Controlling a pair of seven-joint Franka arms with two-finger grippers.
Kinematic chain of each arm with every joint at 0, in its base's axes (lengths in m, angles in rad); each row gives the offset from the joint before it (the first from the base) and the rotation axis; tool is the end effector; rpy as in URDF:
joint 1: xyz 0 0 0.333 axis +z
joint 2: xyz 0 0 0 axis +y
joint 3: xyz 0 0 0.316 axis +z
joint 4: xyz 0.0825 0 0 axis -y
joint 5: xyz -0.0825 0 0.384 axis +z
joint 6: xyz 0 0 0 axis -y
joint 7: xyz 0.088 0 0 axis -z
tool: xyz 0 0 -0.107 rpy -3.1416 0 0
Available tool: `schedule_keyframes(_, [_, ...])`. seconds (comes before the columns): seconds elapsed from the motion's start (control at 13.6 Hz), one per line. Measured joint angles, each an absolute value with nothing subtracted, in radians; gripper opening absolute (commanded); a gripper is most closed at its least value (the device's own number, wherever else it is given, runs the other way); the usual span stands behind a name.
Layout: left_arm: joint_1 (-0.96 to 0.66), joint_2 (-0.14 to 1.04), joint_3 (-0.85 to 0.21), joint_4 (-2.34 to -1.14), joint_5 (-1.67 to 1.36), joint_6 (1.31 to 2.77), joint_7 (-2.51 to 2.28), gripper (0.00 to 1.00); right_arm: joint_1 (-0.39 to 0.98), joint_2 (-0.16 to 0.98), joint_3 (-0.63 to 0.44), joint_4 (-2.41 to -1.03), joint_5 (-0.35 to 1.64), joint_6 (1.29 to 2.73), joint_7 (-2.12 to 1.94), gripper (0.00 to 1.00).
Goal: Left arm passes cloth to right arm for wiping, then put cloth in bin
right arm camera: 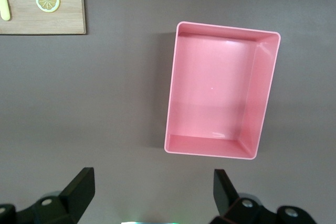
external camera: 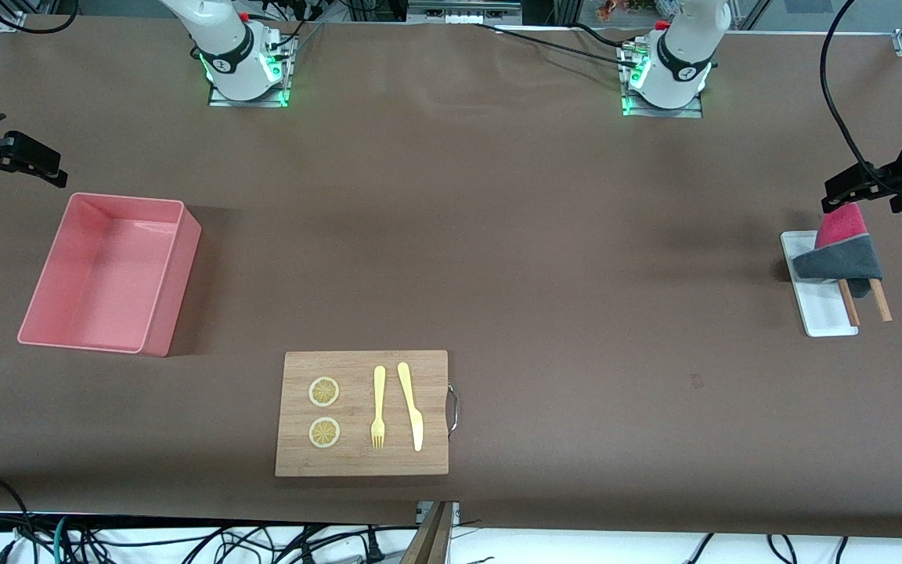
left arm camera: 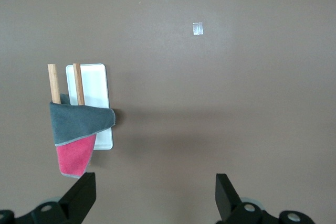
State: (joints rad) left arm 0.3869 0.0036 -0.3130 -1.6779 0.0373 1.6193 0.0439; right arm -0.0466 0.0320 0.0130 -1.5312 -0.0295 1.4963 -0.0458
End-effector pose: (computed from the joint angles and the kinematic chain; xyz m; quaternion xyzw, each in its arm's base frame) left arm 0.5537 0.0451 0.5762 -0.9993 -0.0135 0.0320 0.0162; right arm 0.5561 -0.0222 0.6190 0.9993 0.0055 -0.0340 0.0132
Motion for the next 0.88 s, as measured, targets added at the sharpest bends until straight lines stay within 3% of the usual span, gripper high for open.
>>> schedule_keyframes(0.88, [0.395, 0.029, -0.303, -1.678, 0.037, 1.612, 0.044, 1.00, -0.047, 0.032, 0.013, -1.531, -0.029, 1.496, -0.045, 1.00])
